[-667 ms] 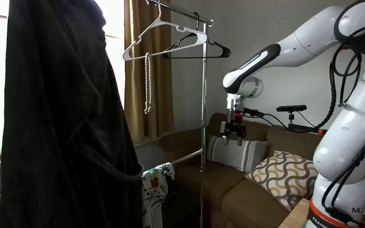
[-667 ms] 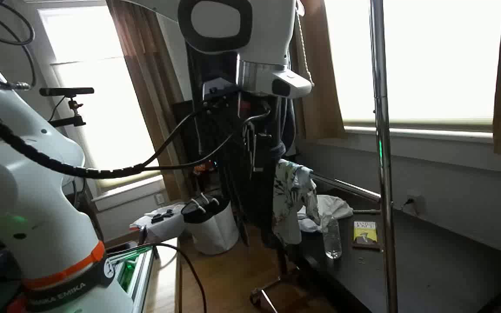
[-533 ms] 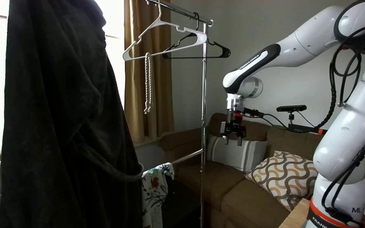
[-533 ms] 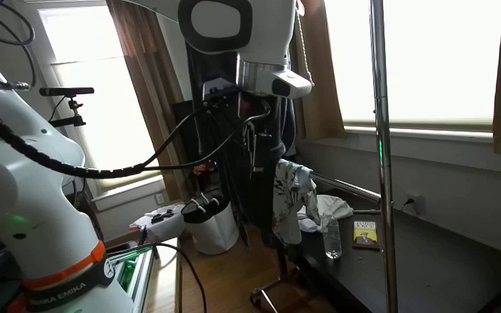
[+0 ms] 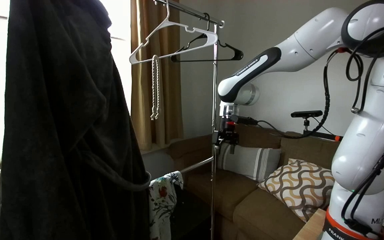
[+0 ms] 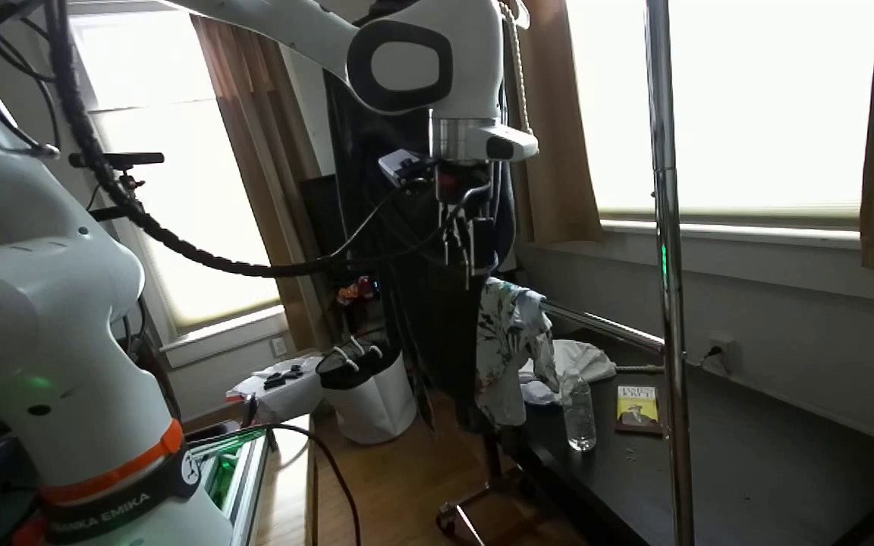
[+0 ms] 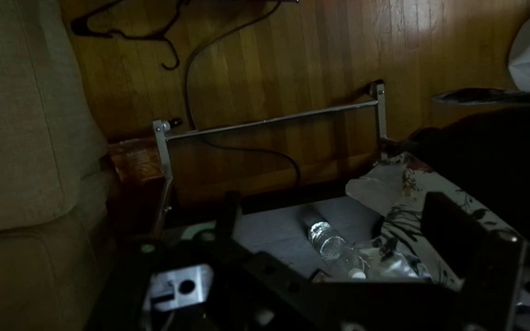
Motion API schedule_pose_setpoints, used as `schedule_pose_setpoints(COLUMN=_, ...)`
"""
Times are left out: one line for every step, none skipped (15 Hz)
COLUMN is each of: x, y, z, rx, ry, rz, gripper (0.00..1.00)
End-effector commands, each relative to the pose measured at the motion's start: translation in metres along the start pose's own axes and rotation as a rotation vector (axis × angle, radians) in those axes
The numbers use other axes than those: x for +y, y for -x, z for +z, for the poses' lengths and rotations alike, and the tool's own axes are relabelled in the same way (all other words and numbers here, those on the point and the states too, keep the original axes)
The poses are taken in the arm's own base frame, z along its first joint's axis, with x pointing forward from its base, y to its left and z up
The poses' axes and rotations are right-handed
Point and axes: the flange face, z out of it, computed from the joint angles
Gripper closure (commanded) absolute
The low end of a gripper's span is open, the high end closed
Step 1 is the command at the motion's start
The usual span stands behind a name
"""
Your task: Move the white towel to the top rod
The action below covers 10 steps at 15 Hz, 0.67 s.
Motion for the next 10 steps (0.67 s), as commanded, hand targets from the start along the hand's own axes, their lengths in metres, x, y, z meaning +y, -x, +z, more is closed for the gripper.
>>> schedule_pose_setpoints(x=-0.023, y=-0.038, z=0.006, rx=0.113, ry=0.015, rz=0.014, gripper=0.0)
schedule_pose_setpoints(x=-0.026, y=-0.048, z=0.002, rx=0.166, ry=0.001, rz=0.03, gripper=0.0)
schedule_pose_setpoints(x=-0.029, y=-0.055, z=-0.002, rx=0.194, ry=-0.008, rz=0.022, gripper=0.0)
schedule_pose_setpoints(x=-0.025, y=-0.04, z=0.0, rx=0.155, ry=0.018, rz=0.003, gripper=0.0)
schedule_pose_setpoints(x=-0.027, y=-0.048, z=-0.002, rx=0.177, ry=0.014, rz=0.004, gripper=0.0)
schedule_pose_setpoints(x=-0.027, y=-0.052, z=-0.002, rx=0.182, ry=0.012, rz=0.005, gripper=0.0)
schedule_pose_setpoints(x=-0.027, y=-0.054, z=-0.003, rx=0.186, ry=0.011, rz=0.006, gripper=0.0)
schedule_pose_setpoints(x=-0.027, y=-0.055, z=-0.004, rx=0.187, ry=0.01, rz=0.006, gripper=0.0)
schedule_pose_setpoints(x=-0.035, y=-0.064, z=0.0, rx=0.194, ry=0.022, rz=-0.008, gripper=0.0)
schedule_pose_setpoints(x=-0.044, y=-0.074, z=0.006, rx=0.184, ry=0.029, rz=-0.025, gripper=0.0)
